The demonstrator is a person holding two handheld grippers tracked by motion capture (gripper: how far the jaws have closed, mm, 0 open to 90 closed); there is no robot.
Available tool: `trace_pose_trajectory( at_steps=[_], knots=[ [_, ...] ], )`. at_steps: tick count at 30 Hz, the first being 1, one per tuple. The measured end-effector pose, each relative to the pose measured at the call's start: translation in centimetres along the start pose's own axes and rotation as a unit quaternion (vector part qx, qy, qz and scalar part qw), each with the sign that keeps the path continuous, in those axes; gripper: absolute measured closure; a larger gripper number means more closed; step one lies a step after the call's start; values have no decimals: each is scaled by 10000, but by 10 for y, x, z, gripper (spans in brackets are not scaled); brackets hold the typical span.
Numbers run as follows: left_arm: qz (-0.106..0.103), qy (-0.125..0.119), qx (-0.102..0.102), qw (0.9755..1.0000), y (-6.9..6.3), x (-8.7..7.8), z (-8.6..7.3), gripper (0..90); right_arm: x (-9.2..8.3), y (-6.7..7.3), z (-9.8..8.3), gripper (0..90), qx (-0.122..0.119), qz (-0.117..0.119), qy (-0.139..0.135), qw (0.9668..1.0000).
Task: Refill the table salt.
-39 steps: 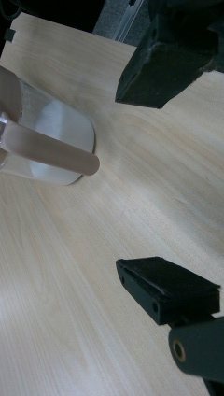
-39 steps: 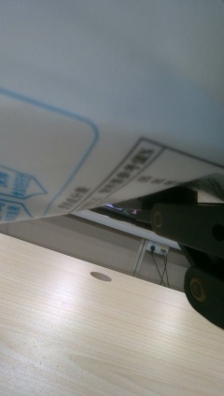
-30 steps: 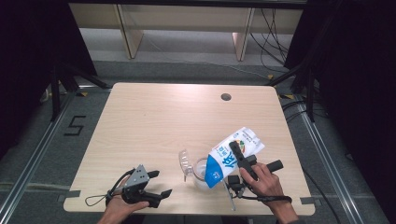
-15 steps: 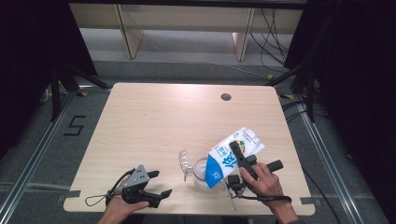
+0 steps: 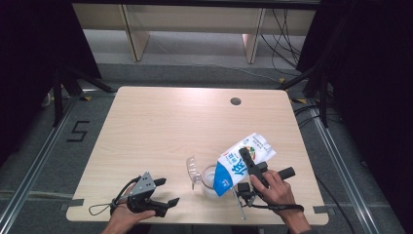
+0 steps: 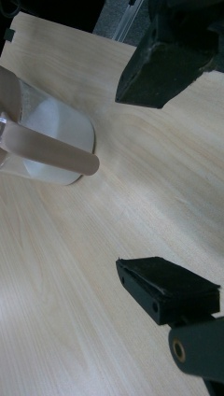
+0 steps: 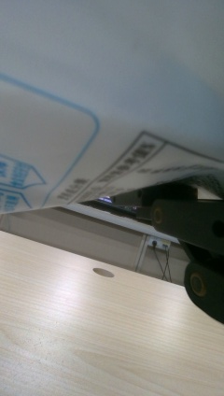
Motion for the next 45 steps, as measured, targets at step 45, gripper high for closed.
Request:
trace_pose_trajectory(
  at_steps=[45],
  knots=[
    [-8,0,5,10000,0,0,0,161,1,8,-3,834,727,80,-57,9973]
  ],
)
Point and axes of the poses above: each handheld gripper's, and its own axes: x roughly forward along the jaws, z roughly out of its top, y roughly to its left, the point moved 7 cm from there along x, roughly forward along the jaws, and after that the axes turned 9 degrees about -y, right-handed, at the moved point
